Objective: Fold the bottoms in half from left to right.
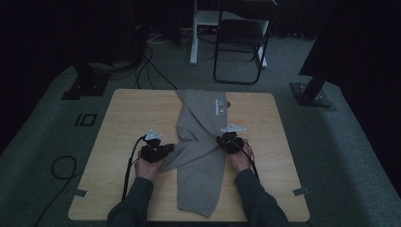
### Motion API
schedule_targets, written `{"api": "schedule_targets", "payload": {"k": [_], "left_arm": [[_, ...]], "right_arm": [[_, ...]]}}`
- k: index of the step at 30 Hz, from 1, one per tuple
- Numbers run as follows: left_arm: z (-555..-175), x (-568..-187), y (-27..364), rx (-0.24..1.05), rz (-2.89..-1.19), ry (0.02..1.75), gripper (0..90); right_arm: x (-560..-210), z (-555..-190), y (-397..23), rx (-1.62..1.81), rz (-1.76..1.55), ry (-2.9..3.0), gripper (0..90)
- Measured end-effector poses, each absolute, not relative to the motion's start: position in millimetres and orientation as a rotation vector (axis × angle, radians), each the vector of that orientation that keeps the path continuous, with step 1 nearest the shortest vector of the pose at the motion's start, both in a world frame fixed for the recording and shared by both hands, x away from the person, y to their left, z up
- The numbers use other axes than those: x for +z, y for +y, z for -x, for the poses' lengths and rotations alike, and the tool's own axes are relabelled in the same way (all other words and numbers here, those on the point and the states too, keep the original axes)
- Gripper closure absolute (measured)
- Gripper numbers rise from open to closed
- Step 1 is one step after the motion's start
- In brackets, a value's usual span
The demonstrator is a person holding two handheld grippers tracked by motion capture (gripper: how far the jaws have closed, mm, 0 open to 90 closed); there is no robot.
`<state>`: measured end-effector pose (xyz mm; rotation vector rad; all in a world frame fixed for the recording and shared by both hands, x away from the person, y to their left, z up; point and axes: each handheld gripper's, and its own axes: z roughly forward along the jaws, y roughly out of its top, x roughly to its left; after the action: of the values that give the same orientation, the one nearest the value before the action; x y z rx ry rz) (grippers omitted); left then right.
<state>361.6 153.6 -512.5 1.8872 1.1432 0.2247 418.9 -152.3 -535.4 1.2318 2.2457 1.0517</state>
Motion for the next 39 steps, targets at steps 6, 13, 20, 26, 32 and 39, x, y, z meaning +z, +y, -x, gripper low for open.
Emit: {"api": "schedule_targets", "payload": {"k": [6,13,20,26,32,39], "left_arm": [[-332.7,-495.7,121.9,0.106,-1.863,0.969,86.1],[-294.9,-502.0,73.4,-0.088,-1.923,0.787,86.1],[-287.6,-523.4,61.0,-0.165,-1.988,0.745,64.3],[-286.6,-518.6,96.7,-0.028,-1.993,0.825,58.0],[-268.6,-528.8,119.1,0.001,-2.033,0.864,54.0],[-245.9,-542.3,118.3,0.005,-2.108,0.848,46.5]], "right_arm": [[-527.9,-416.7,-165.1,1.077,-1.239,2.213,89.2],[-531.7,-419.5,-184.3,1.047,-1.309,2.181,89.1],[-533.2,-396.8,-192.8,0.973,-1.279,2.221,67.4],[-524.9,-339.6,-191.6,1.045,-1.148,2.303,59.4],[-517.8,-274.5,-182.3,1.180,-1.018,2.395,57.9],[-531.0,-229.3,-167.4,1.201,-0.861,2.522,53.9]]}}
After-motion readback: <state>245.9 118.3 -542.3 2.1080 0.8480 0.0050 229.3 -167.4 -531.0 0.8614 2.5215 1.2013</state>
